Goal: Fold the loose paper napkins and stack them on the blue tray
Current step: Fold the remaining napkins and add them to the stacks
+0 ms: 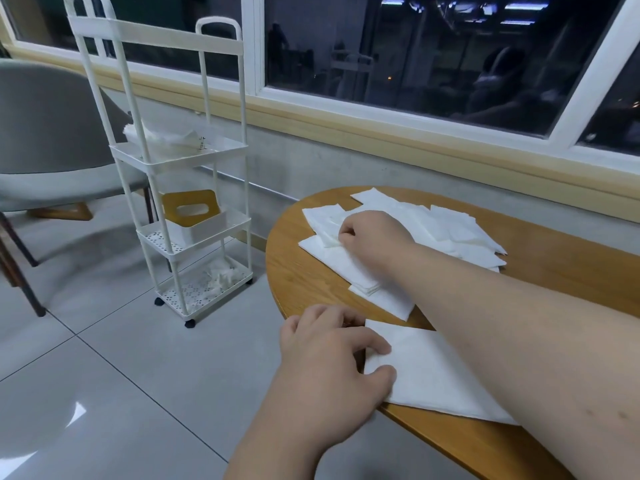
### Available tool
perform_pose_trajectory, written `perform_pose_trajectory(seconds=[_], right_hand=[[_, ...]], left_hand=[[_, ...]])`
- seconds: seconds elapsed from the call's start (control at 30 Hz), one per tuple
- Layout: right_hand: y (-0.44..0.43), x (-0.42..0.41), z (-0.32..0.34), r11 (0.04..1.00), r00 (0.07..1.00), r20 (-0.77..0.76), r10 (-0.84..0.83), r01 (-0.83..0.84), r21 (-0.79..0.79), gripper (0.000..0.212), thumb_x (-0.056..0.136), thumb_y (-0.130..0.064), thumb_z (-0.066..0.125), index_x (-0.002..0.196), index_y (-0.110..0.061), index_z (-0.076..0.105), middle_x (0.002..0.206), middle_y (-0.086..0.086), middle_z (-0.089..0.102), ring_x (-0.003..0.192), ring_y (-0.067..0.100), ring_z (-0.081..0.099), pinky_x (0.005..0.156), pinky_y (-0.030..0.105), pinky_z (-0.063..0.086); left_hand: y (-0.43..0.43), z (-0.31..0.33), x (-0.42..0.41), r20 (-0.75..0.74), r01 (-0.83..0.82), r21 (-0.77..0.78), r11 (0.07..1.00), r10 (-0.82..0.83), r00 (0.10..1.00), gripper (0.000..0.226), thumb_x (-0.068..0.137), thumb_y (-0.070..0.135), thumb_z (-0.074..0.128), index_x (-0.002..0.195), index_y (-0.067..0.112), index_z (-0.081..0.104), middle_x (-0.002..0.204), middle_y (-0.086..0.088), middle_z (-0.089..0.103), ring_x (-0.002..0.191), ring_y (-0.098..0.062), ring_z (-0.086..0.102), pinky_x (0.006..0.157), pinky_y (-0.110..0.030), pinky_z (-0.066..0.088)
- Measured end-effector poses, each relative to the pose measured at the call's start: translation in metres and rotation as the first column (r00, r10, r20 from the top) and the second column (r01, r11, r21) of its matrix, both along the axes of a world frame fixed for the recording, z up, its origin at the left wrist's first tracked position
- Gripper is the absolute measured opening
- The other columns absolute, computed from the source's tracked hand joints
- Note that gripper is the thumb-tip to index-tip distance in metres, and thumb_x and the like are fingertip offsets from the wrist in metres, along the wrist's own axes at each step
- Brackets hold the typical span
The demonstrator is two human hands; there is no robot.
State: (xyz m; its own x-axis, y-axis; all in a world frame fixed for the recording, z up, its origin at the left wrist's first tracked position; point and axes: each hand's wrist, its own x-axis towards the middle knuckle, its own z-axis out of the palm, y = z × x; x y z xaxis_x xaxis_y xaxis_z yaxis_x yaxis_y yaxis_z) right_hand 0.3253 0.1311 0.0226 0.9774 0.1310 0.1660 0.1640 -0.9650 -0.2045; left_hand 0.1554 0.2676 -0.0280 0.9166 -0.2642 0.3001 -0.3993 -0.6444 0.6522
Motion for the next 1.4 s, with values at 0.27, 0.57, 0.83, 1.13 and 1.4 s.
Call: perform_pose_trajectory(seconds=[0.27,0.57,0.83,1.13,1.4], right_hand=[[-0.011,-0.027,0.021,0.996,0.993,0.112,0.024,-0.033,0.085,0.021,0.097,-0.023,0.046,0.089,-0.024,0.065,0.093,-0.009,0.066,0.086,0.016,0.059,0.069,0.034,0.048],[-0.049,-0.134,0.064,0.878,0.939,0.325,-0.113,-0.058,0.475,0.013,0.102,-0.031,0.047,0.093,-0.028,0.056,0.078,-0.007,0.065,0.073,0.009,0.057,0.067,0.031,0.046],[-0.112,-0.266,0.045,0.601,0.804,0.177,-0.568,0.258,0.756,0.014,0.104,-0.034,0.044,0.097,-0.032,0.055,0.087,-0.015,0.064,0.072,-0.008,0.056,0.063,0.031,0.041],[-0.168,-0.306,0.0,0.455,0.72,-0.151,-0.677,0.571,0.684,0.036,0.095,-0.038,0.058,0.128,-0.043,0.046,0.108,-0.007,0.064,0.089,0.012,0.064,0.069,0.028,0.046],[-0.162,-0.306,0.024,0.626,0.818,-0.06,-0.571,0.482,0.614,0.04,0.096,-0.011,0.054,0.079,-0.038,0.078,0.075,-0.009,0.073,0.061,0.027,0.056,0.053,0.027,0.04]], left_hand=[[0.0,0.002,-0.002,-0.004,0.005,0.012,1.0,-0.005,1.0,0.023,0.081,0.051,0.062,0.102,0.048,0.068,0.116,0.034,0.043,0.12,0.012,0.019,0.105,-0.023,0.004],[-0.012,0.004,-0.009,0.006,0.042,0.035,0.999,-0.042,0.999,0.025,0.08,0.055,0.061,0.103,0.05,0.068,0.114,0.035,0.044,0.121,0.014,0.021,0.108,-0.025,-0.001],[-0.044,0.008,-0.028,0.031,0.117,0.132,0.984,-0.122,0.992,0.026,0.081,0.058,0.058,0.105,0.052,0.066,0.133,0.031,0.036,0.131,0.006,0.017,0.11,-0.029,0.003],[-0.069,0.011,-0.046,-0.003,0.221,0.164,0.961,-0.223,0.975,0.021,0.084,0.053,0.061,0.104,0.051,0.068,0.131,0.029,0.04,0.124,0.004,0.026,0.103,-0.024,0.01],[-0.07,0.012,-0.045,-0.032,0.236,0.177,0.956,-0.234,0.972,0.022,0.081,0.056,0.064,0.102,0.052,0.068,0.136,0.028,0.037,0.125,0.004,0.027,0.111,-0.031,0.015]])
